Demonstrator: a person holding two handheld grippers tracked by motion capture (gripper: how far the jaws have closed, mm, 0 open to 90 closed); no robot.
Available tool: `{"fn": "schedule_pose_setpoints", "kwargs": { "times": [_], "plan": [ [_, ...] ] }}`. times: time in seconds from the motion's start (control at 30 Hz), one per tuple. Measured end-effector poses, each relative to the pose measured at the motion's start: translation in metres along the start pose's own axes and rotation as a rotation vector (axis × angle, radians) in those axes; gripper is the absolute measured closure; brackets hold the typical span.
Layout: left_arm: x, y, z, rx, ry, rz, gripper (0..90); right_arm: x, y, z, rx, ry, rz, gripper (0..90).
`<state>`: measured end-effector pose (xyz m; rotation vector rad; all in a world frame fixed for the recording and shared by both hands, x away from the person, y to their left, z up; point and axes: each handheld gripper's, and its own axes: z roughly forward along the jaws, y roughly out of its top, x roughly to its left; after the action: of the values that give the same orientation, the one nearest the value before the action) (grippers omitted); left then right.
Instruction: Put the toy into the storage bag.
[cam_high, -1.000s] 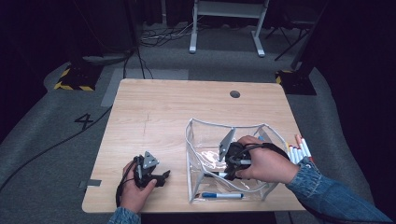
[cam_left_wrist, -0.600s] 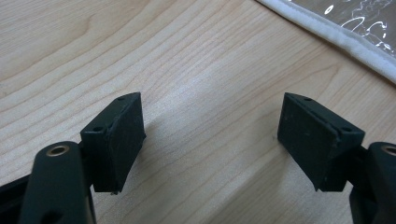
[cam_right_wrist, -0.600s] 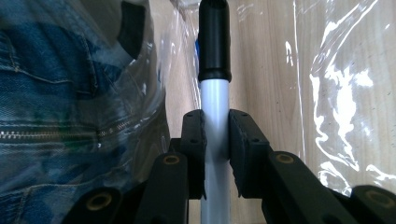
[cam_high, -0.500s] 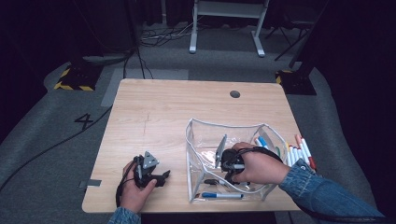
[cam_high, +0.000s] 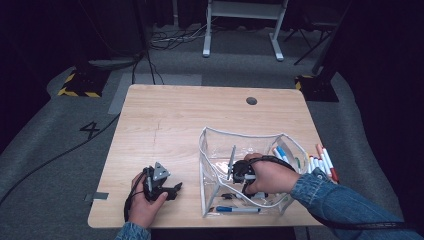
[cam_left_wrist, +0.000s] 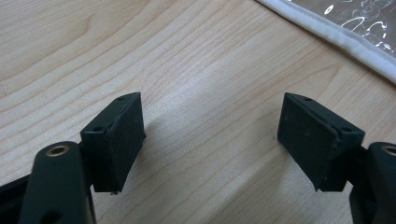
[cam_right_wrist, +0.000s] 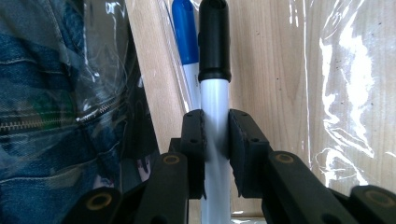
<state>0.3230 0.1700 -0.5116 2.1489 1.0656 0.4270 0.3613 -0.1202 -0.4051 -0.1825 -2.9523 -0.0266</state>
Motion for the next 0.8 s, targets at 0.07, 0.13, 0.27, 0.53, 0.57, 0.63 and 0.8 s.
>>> {"fn": "schedule_pose_setpoints", "kwargs": {
  "times": [0.07, 0.13, 0.27, 0.53, 0.57, 0.63, 0.8],
  "plan": [
    [0.0, 0.0, 0.0, -0.001, 0.0, 0.0, 23.3, 0.0, 0.0, 0.001, 0.01, 0.002, -0.007, 76.6],
    [0.0, 0.0, 0.0, 0.0, 0.0, 0.0, 23.2, 0.001, 0.0, 0.003, 0.021, 0.011, -0.005, 76.4],
    [0.0, 0.0, 0.0, -0.001, 0.0, 0.0, 23.2, 0.001, -0.001, 0.003, 0.0, 0.021, -0.018, 67.8],
    [0.0, 0.0, 0.0, -0.001, -0.001, 0.0, 23.1, 0.001, -0.007, -0.032, -0.164, -0.064, 0.026, 53.1],
    [0.0, 0.0, 0.0, -0.001, -0.001, 0.0, 23.1, 0.001, -0.007, -0.032, -0.164, -0.064, 0.026, 53.1],
    [0.0, 0.0, 0.0, -0.001, -0.001, 0.0, 23.1, 0.001, -0.009, -0.042, -0.207, -0.09, 0.037, 51.0],
    [0.0, 0.0, 0.0, -0.001, -0.001, 0.0, 23.2, 0.0, -0.017, -0.069, -0.323, -0.142, 0.084, 50.4]
  ]
}}
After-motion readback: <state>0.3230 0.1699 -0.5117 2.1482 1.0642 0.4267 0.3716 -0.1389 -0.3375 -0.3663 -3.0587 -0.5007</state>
